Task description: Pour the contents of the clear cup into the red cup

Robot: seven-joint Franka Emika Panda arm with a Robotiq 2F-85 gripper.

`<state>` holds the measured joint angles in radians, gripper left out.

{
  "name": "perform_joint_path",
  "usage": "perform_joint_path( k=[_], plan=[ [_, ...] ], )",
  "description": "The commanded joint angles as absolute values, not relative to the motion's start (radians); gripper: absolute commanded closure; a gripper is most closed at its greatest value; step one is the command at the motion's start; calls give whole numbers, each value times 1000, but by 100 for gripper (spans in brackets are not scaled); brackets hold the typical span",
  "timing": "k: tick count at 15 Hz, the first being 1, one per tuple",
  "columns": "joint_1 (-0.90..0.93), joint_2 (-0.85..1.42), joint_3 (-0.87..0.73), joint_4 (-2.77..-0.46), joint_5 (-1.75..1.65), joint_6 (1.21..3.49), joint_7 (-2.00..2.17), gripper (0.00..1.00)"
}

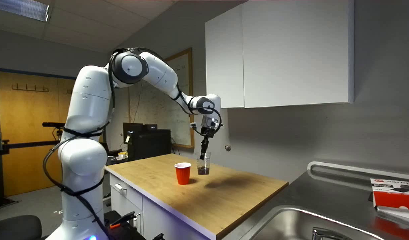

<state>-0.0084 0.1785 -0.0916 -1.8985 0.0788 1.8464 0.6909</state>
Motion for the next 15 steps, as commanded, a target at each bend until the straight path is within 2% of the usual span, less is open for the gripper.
perform_joint_path(
  k=[1,7,15],
  plan=[
    [35,-20,-72,-2059,-61,1786,846,96],
    [68,-192,65,-2166,-297,1592,1032,96],
    [137,-67,226,-2096,-360,1651,1224,96]
  ],
)
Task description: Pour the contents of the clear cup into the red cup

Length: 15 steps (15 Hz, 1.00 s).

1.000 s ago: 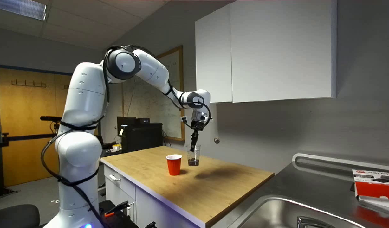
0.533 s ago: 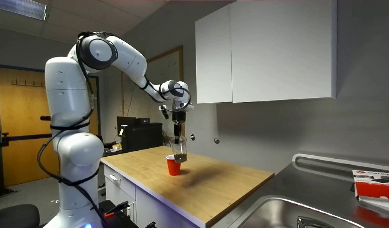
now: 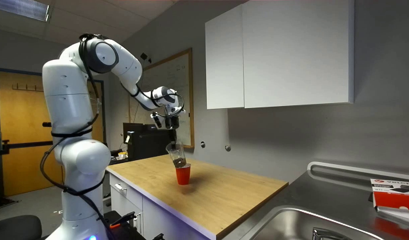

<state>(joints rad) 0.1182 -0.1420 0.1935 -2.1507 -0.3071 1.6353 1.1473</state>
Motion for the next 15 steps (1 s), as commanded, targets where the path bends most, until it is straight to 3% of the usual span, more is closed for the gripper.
perform_joint_path(
  k=[1,15],
  plan=[
    [146,-43,235,-2086,-388,1658,1255,96],
    [269,173,234,-1966,-787,1551,1657,96]
  ],
)
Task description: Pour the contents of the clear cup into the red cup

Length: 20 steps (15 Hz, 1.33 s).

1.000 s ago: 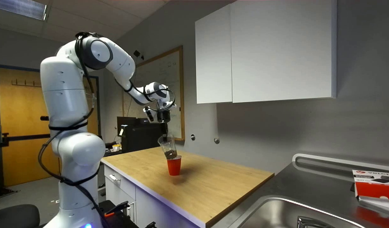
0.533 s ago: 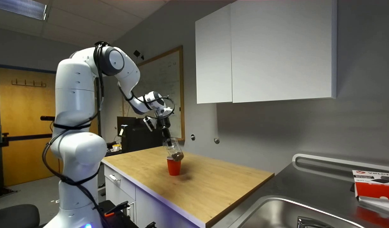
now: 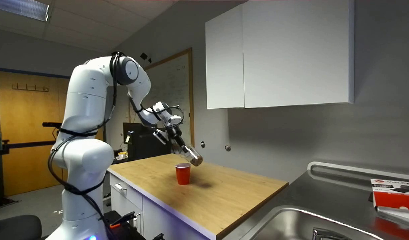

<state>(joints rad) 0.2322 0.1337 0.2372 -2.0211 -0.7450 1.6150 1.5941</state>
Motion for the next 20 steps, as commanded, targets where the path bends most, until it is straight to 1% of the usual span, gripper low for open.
perform_joint_path(
  k=[1,9,20],
  plan=[
    [279,181,235,-1956,-793,1532,1674,96],
    [346,202,244,-1936,-865,1402,1809,96],
    [400,246,269,-1956,-1070,1220,1939,96]
  ],
)
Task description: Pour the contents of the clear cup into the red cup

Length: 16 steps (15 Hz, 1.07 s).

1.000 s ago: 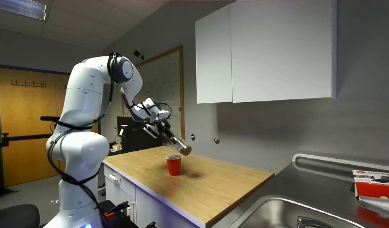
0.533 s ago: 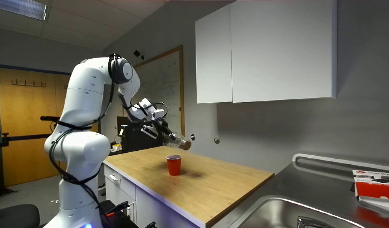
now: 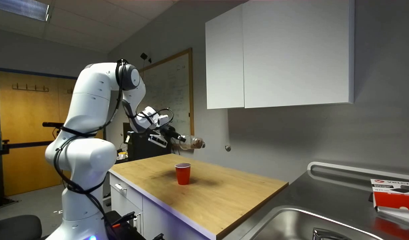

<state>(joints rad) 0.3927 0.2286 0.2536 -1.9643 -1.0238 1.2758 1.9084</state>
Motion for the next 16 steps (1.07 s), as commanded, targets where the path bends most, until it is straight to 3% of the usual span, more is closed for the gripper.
perform_joint_path(
  k=[1,16],
  plan=[
    [403,251,272,-1958,-1080,1207,1944,96],
    [424,284,302,-1972,-1182,1086,1995,96]
  ],
)
